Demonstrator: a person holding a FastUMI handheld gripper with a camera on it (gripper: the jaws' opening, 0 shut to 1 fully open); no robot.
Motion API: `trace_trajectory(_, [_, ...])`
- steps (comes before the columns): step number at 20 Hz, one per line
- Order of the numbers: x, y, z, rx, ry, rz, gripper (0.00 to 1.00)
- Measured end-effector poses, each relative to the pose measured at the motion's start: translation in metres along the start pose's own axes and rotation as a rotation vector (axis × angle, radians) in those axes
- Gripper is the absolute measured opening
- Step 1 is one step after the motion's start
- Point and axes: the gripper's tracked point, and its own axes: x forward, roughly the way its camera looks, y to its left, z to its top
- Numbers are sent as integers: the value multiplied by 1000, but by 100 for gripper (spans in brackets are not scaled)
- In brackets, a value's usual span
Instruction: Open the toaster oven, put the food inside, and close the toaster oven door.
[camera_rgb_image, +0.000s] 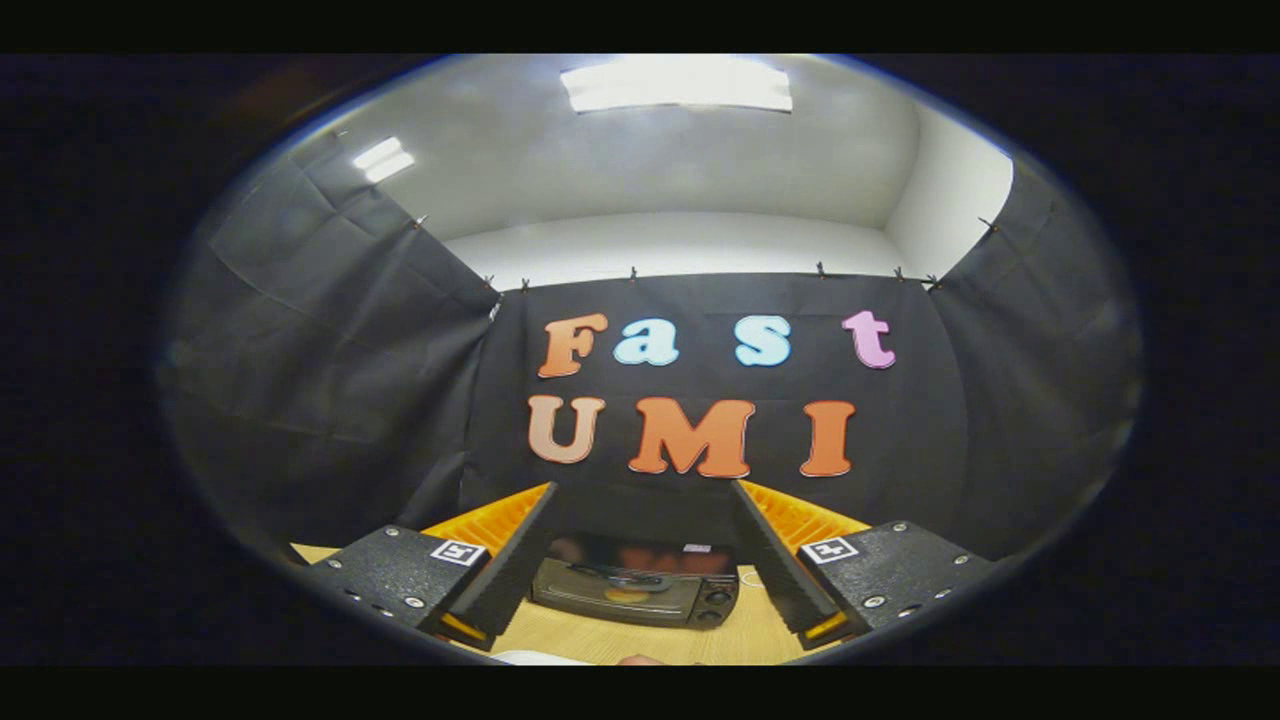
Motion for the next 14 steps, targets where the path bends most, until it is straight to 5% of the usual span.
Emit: trace_trajectory(14, [-5,-12,-5,28,28,-35,99])
